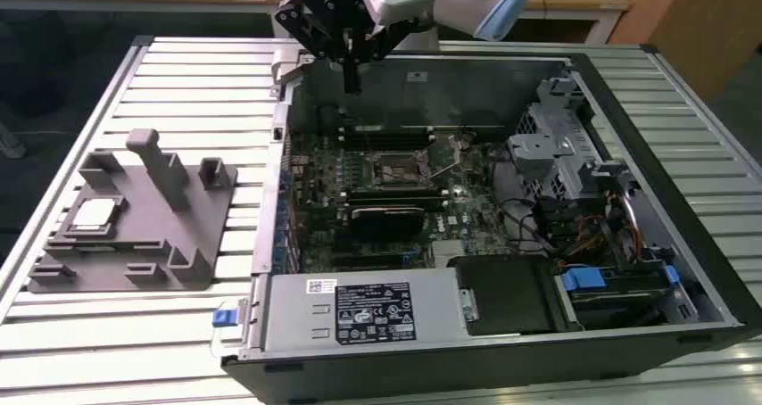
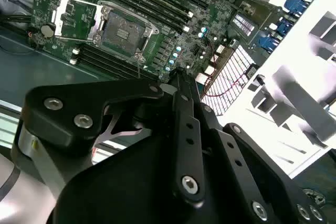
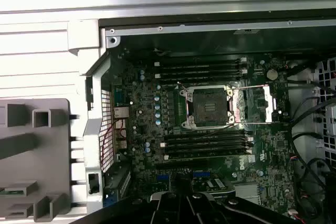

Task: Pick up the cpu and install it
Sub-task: 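Reach for the cpu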

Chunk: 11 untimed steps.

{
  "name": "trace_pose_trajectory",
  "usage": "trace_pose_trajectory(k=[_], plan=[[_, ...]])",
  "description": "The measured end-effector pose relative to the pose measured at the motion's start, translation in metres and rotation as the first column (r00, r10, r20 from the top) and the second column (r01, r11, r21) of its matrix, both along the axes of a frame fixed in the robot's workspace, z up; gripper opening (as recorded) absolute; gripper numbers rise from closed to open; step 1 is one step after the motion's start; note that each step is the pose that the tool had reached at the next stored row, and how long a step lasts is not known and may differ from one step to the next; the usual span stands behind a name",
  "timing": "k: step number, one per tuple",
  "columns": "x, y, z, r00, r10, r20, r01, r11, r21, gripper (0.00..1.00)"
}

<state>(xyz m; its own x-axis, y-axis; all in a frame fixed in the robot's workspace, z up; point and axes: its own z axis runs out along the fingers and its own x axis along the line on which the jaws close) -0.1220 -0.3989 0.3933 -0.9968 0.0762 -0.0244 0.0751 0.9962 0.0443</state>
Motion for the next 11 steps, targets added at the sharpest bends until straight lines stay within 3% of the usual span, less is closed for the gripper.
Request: trace_pose_trajectory(k=[11], plan=[[-0.0016, 0.0000, 0.0000, 1.0000, 0.000, 0.0000, 0.000, 1.0000, 0.0000, 0.11]])
